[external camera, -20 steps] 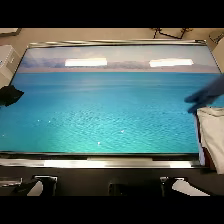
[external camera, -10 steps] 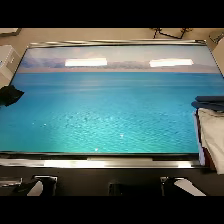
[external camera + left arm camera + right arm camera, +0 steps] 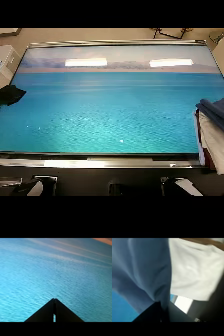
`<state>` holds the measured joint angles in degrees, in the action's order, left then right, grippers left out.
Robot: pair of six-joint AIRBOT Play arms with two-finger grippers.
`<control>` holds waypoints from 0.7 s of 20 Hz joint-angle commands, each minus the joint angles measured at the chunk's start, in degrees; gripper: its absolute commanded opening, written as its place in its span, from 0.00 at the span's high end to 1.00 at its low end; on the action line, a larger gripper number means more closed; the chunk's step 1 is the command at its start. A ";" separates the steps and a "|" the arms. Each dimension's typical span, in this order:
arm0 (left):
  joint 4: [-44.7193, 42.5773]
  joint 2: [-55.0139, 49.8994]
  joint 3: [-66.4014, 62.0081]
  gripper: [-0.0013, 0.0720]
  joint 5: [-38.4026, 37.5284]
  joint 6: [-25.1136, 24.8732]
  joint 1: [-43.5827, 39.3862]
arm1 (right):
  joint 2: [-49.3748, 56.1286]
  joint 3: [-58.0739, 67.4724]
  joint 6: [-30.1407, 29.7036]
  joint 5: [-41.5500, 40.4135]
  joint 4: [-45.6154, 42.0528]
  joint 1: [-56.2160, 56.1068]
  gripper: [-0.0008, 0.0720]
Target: Fold the clothes and pants, and hang the long-sleeved shirts on hangers.
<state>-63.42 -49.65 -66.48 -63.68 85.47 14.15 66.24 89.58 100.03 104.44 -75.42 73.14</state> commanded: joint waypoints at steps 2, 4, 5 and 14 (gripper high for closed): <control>1.22 0.04 0.02 0.95 0.09 -0.15 -0.90 | -4.46 -19.04 -0.79 -6.73 -10.62 0.24 0.94; 1.62 0.04 0.02 0.95 0.04 -0.15 -1.31 | -5.16 -26.03 -0.81 -11.17 -12.92 0.24 0.94; 1.77 0.04 0.02 0.95 0.11 -0.15 -1.40 | -5.16 -28.13 -0.81 -13.22 -13.81 0.24 0.94; 4.15 0.00 -1.70 0.95 8.31 0.00 -4.35 | -5.11 -21.44 -4.83 -28.81 -1.64 0.22 0.21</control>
<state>-60.23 -49.65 -66.94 -59.05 85.47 10.92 61.21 62.92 98.52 82.43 -85.32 73.38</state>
